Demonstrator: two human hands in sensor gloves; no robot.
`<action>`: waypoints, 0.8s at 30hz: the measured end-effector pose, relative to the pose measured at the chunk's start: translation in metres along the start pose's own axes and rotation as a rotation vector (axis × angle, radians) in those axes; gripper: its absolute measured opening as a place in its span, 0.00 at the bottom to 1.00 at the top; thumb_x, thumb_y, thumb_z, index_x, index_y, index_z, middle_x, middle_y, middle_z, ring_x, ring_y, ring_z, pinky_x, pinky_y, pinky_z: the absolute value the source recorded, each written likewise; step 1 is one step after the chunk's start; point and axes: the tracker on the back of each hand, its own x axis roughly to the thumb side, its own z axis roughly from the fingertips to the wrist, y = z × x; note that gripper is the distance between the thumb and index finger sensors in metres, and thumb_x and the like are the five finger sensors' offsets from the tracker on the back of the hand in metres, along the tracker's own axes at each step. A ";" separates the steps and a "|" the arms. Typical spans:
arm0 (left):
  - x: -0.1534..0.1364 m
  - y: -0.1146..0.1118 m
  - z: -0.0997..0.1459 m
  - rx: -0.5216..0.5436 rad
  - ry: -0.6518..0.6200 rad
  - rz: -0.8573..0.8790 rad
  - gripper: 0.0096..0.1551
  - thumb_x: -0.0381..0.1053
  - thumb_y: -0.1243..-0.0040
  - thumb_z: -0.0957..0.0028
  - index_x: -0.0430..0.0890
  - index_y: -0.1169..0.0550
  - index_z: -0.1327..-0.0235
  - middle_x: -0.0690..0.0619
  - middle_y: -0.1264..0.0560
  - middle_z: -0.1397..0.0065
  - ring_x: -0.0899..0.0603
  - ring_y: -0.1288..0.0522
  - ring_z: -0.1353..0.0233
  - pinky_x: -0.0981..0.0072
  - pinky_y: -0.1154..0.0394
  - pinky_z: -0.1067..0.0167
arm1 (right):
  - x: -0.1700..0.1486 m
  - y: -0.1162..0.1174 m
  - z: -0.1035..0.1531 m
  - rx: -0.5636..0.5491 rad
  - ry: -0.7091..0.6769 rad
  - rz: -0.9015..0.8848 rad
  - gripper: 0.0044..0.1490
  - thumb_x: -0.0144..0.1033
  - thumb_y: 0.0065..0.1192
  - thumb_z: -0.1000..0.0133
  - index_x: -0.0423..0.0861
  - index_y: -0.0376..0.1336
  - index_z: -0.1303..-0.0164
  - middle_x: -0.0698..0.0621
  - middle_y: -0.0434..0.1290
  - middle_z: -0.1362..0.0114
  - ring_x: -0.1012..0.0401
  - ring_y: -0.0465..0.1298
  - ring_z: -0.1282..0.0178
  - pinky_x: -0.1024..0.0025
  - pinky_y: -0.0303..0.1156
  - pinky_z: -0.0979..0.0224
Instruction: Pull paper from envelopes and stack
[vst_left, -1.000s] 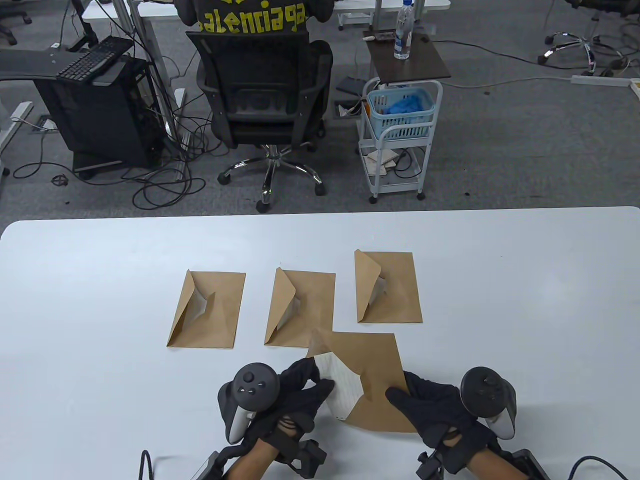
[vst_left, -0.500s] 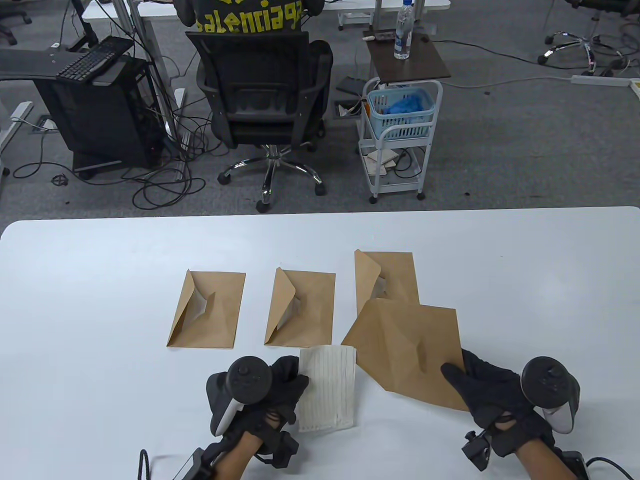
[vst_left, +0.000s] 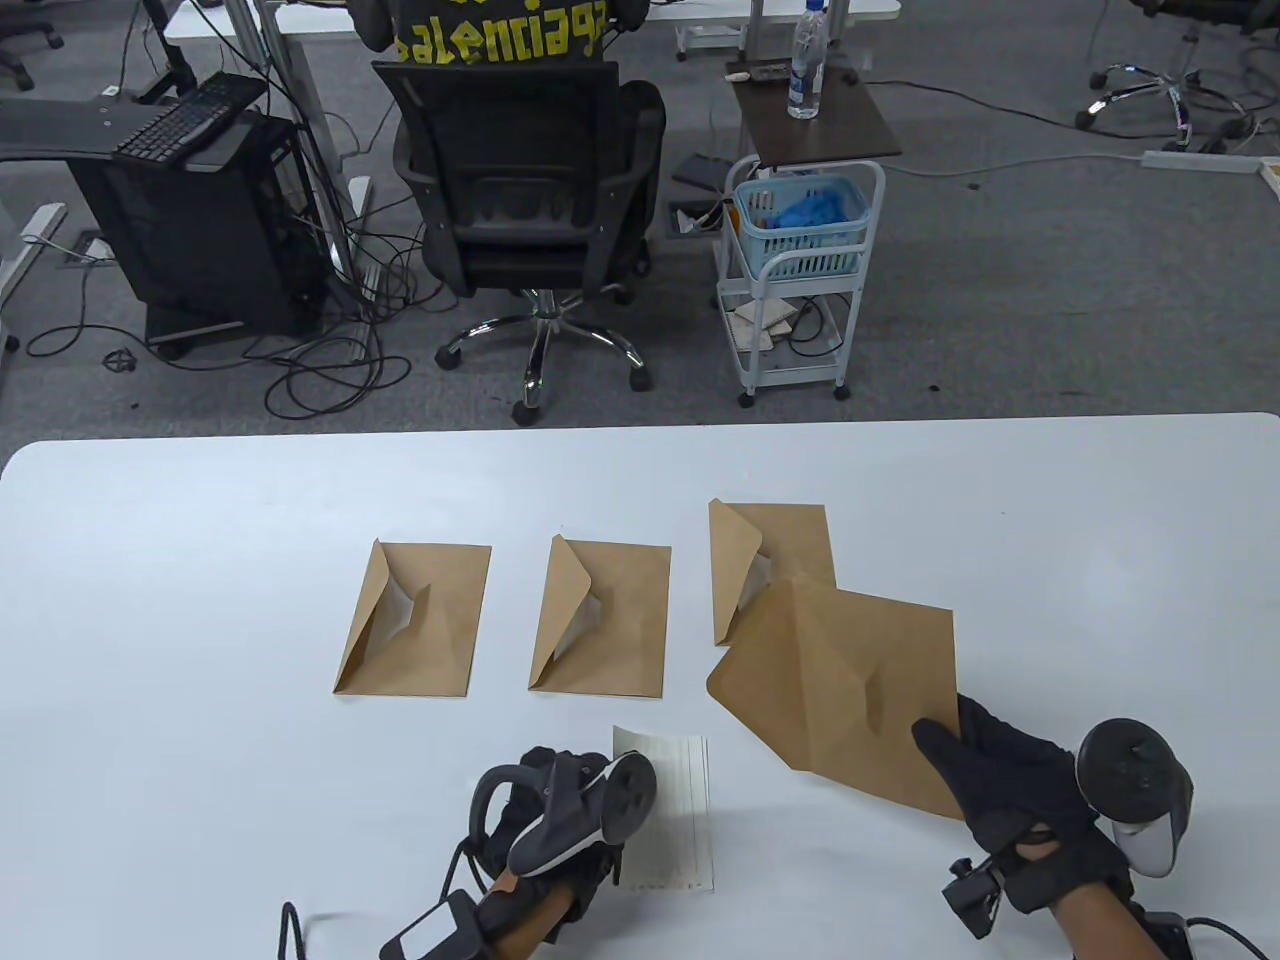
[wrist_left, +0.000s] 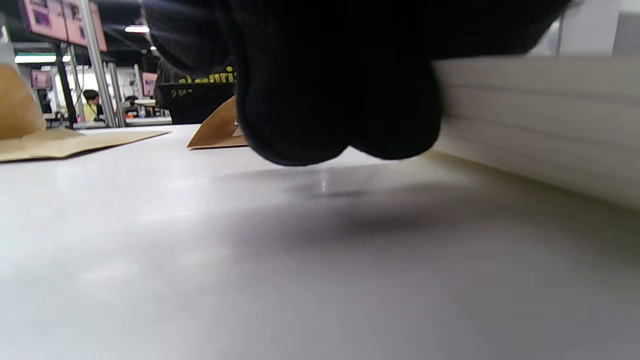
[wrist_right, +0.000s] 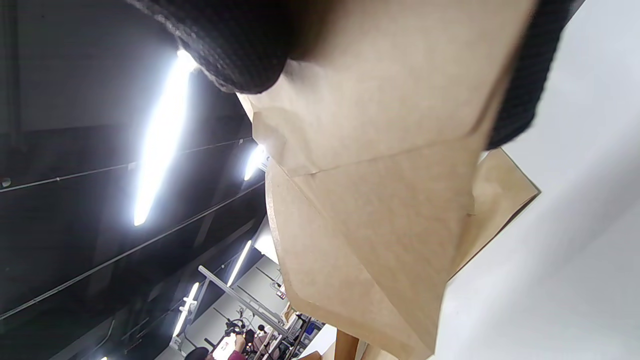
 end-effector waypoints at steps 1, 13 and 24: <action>0.002 -0.001 -0.001 -0.020 -0.002 -0.026 0.21 0.52 0.30 0.52 0.55 0.16 0.44 0.54 0.13 0.51 0.43 0.12 0.48 0.42 0.29 0.35 | 0.000 0.001 0.000 0.003 0.002 0.004 0.27 0.40 0.63 0.43 0.43 0.69 0.35 0.43 0.83 0.44 0.51 0.89 0.54 0.55 0.82 0.48; -0.002 -0.006 0.001 -0.215 0.028 0.005 0.28 0.63 0.42 0.48 0.59 0.23 0.34 0.41 0.55 0.14 0.29 0.46 0.16 0.31 0.56 0.23 | -0.004 0.008 -0.001 0.028 0.003 0.053 0.27 0.40 0.63 0.43 0.43 0.69 0.35 0.42 0.83 0.43 0.51 0.88 0.54 0.54 0.82 0.47; -0.024 0.029 0.005 0.009 0.002 0.054 0.41 0.65 0.44 0.49 0.62 0.40 0.21 0.44 0.51 0.13 0.30 0.47 0.15 0.31 0.58 0.22 | -0.005 0.008 0.000 0.034 0.059 -0.020 0.27 0.40 0.63 0.43 0.42 0.69 0.35 0.42 0.83 0.44 0.51 0.89 0.55 0.55 0.83 0.49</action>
